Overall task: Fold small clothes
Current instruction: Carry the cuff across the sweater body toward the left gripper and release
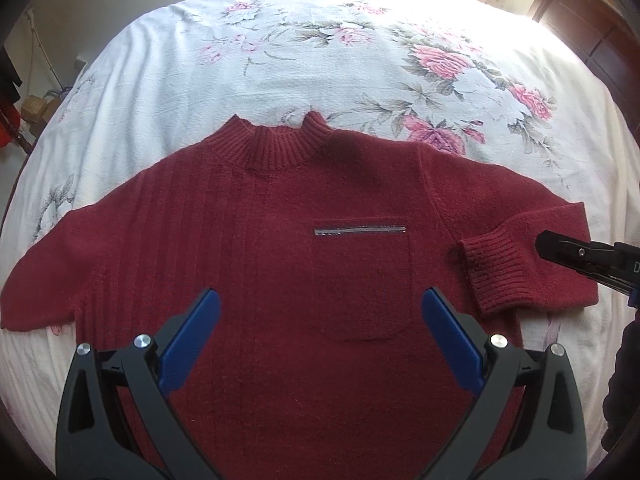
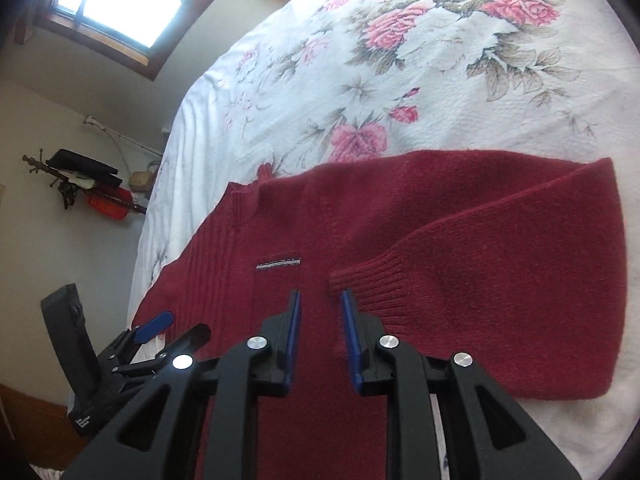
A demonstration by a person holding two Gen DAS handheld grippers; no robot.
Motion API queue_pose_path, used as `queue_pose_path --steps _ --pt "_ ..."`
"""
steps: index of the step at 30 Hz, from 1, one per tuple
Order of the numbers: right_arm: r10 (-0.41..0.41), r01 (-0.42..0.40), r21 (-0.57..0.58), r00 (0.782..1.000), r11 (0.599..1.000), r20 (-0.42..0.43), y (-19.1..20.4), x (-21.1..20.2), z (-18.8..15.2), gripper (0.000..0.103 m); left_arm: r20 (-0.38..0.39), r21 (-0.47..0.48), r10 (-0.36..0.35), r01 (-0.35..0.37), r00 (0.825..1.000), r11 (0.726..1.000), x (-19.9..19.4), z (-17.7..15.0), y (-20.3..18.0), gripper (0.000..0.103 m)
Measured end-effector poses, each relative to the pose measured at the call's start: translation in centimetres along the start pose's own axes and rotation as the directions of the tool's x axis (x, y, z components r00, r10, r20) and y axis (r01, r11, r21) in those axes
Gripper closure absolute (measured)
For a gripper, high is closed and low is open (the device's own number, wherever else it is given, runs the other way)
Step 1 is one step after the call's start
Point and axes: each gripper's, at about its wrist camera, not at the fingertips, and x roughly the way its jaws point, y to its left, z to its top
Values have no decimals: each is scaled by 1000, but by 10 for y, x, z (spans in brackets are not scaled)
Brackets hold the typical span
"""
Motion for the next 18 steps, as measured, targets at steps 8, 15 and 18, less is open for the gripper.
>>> queue_pose_path --steps 8,15,18 --pt "-127 123 62 990 990 65 -52 -58 -19 81 -182 -134 -311 290 933 948 54 -3 -58 4" --pt "-178 174 55 981 983 83 -71 -75 -46 76 -263 -247 -445 386 856 889 93 3 -97 14" --pt "-177 171 72 980 983 94 -77 -79 -54 74 -303 -285 -457 378 836 881 107 3 -105 31"
